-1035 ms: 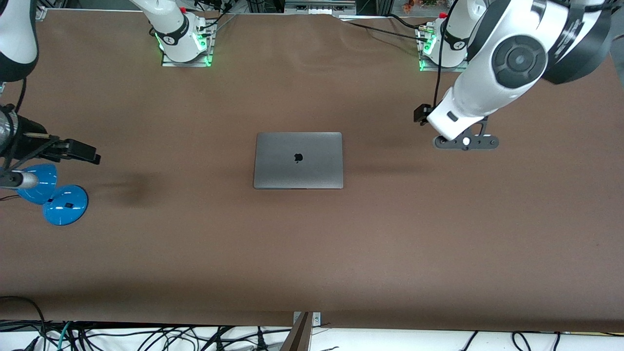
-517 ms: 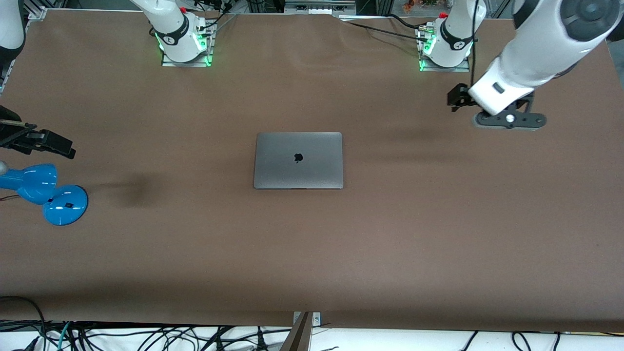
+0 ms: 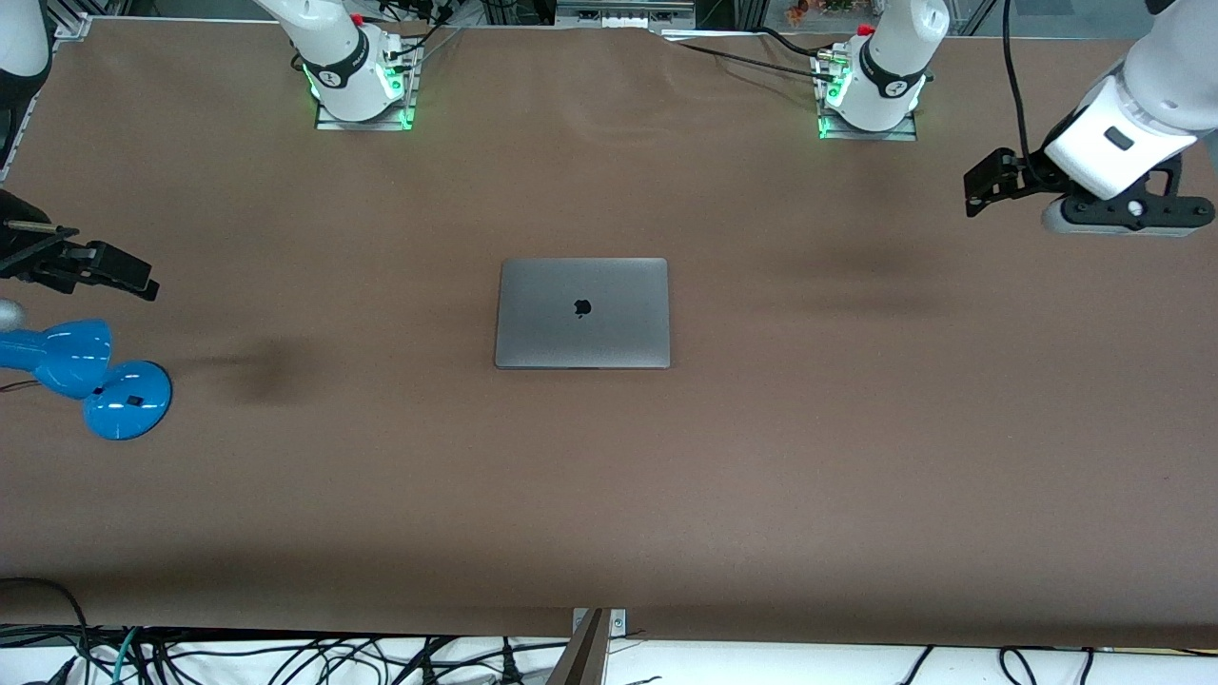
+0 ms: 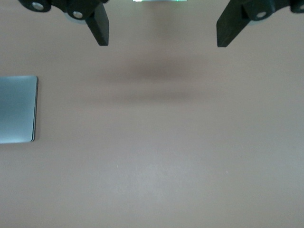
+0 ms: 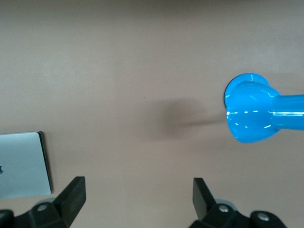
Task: Close laptop with both arms from behind
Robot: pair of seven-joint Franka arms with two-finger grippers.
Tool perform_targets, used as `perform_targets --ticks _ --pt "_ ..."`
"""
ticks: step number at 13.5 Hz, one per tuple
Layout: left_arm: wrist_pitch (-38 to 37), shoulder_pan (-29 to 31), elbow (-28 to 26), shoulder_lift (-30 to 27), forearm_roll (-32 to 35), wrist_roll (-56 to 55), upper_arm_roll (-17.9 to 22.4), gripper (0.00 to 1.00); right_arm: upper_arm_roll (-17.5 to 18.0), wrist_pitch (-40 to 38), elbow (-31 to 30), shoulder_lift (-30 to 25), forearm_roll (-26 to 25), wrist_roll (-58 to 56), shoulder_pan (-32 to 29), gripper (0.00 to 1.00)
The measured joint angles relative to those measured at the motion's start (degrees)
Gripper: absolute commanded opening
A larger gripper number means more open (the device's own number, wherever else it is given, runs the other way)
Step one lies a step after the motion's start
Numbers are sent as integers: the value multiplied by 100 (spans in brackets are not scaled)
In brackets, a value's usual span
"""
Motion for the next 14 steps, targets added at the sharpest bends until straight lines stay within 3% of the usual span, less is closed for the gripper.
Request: perform_targets --ticks 5,14 --pt "1 -159 447 74 0 1 175 100 120 -174 -123 -148 3 93 0 100" --pt "-8 -295 751 321 0 -2 254 100 135 -470 -123 -329 3 314 -2 100"
